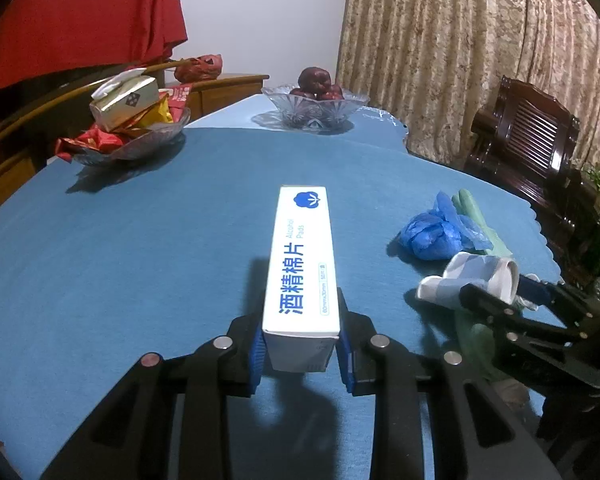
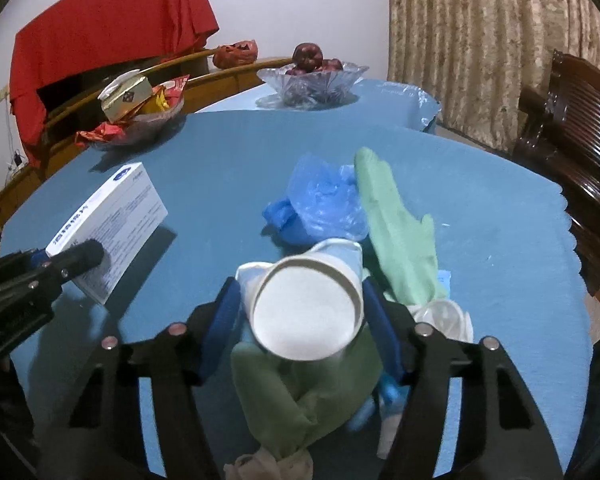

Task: Collect trash
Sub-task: 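Grasp the white paper cup with the right tool while the left tool holds the box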

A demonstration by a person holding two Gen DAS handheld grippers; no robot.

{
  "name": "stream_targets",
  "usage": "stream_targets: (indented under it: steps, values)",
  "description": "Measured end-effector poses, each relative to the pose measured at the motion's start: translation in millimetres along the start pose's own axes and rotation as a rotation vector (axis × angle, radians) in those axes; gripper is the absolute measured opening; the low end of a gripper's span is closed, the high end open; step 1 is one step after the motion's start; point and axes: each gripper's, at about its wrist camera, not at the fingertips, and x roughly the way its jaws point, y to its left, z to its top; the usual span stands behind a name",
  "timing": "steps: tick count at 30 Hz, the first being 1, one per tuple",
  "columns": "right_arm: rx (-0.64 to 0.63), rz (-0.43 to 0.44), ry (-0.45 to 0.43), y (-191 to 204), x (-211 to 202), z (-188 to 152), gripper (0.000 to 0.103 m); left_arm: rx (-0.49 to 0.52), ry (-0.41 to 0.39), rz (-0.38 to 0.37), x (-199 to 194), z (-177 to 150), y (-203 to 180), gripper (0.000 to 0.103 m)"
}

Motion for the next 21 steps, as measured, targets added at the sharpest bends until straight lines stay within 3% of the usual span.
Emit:
stream_targets:
  steps: [5,21]
  values:
    - [-0.002,0.023,-0.019,0,-10,1,0.052,0.001,-0.009,-0.002,-5,2,-3,0.03]
    - [0.045,0.013,-0.14,-22,-97,5,0.051,0.05,-0.054,-0.04,-48,10,-44,0.03]
